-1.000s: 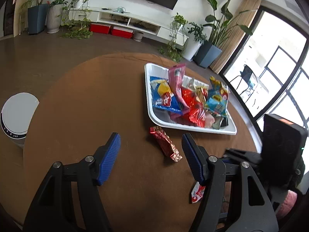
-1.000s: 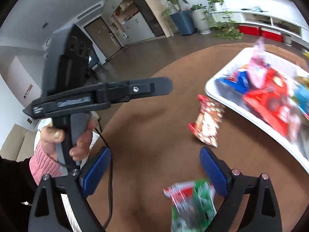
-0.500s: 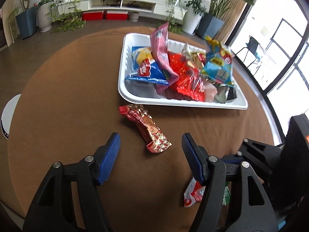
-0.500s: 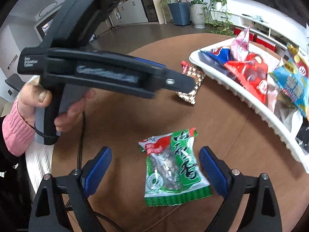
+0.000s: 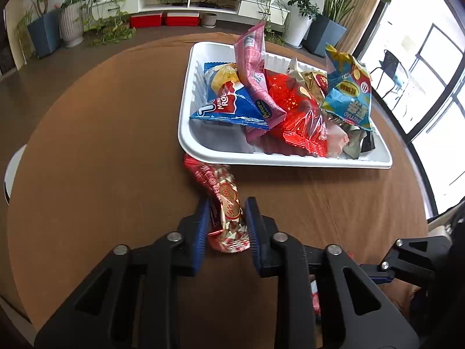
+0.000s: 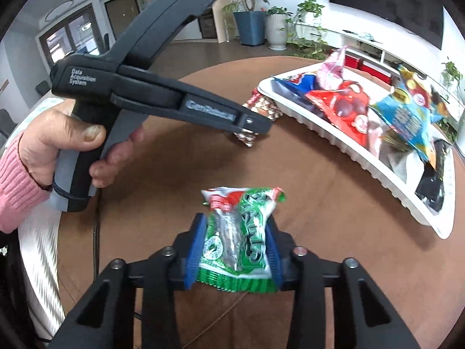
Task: Organize snacks
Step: 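Grasp the red-gold candy with the left tool while the right tool grasps the green-white packet, then carry the red-gold candy into the tray with the left tool while the right tool carries the green packet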
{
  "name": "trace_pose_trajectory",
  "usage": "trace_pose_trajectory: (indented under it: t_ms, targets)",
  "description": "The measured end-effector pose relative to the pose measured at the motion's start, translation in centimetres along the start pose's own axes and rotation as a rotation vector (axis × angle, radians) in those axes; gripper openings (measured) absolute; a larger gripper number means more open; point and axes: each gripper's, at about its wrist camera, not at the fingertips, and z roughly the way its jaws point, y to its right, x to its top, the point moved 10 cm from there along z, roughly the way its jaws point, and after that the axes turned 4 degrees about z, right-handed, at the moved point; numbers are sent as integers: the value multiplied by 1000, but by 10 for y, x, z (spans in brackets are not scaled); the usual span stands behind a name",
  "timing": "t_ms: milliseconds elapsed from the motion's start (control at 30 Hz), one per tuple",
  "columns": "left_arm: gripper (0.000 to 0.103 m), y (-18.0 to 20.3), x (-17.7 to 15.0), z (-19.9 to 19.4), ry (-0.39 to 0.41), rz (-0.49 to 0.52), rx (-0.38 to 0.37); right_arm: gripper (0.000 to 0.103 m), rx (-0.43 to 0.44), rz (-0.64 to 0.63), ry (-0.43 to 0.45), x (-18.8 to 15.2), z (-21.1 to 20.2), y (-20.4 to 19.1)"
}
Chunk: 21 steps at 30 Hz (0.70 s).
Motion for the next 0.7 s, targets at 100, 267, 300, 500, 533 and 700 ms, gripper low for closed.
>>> trace_pose_trajectory:
  t_ms: [100,267,300,500,533,700]
  targets:
    - [19,-7,-3,-1,6,-11,-28,33,29,54,23,-1,-5,6]
    - [18,-2,-10,-2,5,2,-48,28,103,169,56,-3,-15,20]
    - [18,-1,-10,-2,7,4,-52,28,114,190,67,-3,-18,23]
    - [18,1,-13,-10,24,-9,-87,27,157,269,102,0,-27,33]
    - [18,1,-13,-11,26,-8,-89,27,153,270,109,1,-28,34]
    - [19,2,-16,-18,38,1,-89,34,130,225,71,-2,-21,25]
